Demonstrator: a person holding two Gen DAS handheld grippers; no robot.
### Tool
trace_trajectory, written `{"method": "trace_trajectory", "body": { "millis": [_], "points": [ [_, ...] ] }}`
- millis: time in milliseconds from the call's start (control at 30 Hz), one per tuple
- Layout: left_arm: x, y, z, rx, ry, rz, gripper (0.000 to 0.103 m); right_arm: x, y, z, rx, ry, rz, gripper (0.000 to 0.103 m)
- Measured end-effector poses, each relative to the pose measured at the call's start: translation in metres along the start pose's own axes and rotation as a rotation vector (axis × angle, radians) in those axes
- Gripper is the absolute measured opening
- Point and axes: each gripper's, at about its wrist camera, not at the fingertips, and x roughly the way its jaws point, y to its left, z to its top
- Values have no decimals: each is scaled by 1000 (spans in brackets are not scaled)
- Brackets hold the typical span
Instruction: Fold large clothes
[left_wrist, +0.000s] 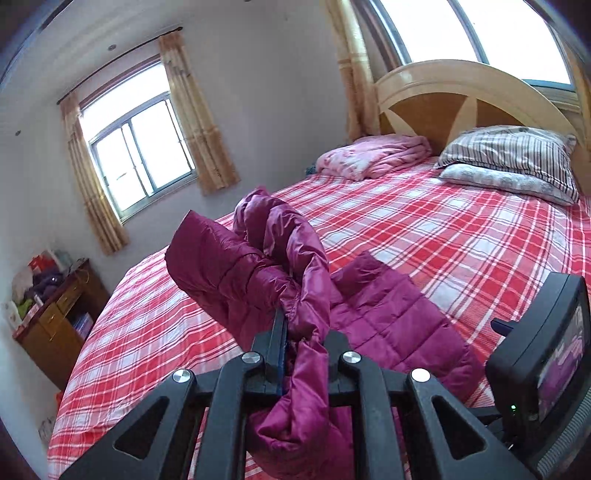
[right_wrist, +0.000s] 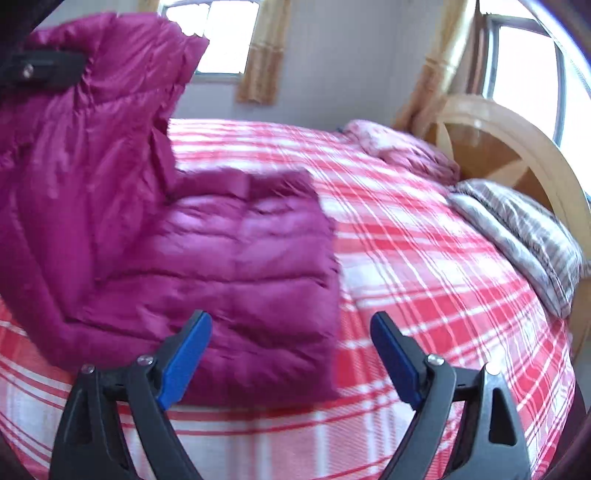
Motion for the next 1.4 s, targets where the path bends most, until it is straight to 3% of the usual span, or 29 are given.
{"method": "trace_trajectory", "body": {
  "millis": [167,333,467,600,667,800,900,1000,1100,1200,1233,1267,1400],
  "points": [
    [44,-61,3,93,42,-18,12,14,-35,-28,111,41,-5,92],
    [75,-91,-7,118,94,-56,13,17,-60,-41,250,48,37,101],
    [71,-103,-10,150,75,-46,20,17,-56,-39,247,44,13,102],
    [58,-106,-2,153,17,-27,39,21,-57,-40,258,35,7,103],
    [47,-101,5,127,-46,18,52,21,-57,-42,259,31,7,103],
    [15,-71,21,10,-207,125,95,22,-57,-44,255,26,-1,103],
    [23,-46,29,-33,-194,263,97,22,-57,-44,252,24,-4,103],
    [53,-18,24,-70,-103,373,97,22,-56,-44,251,24,-5,103],
    [86,11,8,-127,1,428,97,21,-56,-44,247,22,-8,103],
    [118,26,-13,-216,136,331,97,19,-58,-43,259,21,0,103],
    [126,25,-20,-230,168,289,97,15,-61,-42,278,12,7,99],
    [131,19,-26,-231,181,247,97,9,-66,-40,306,-7,15,87],
    [130,-24,-34,-120,115,166,97,-33,-91,-21,413,-164,56,82]
  ]
}}
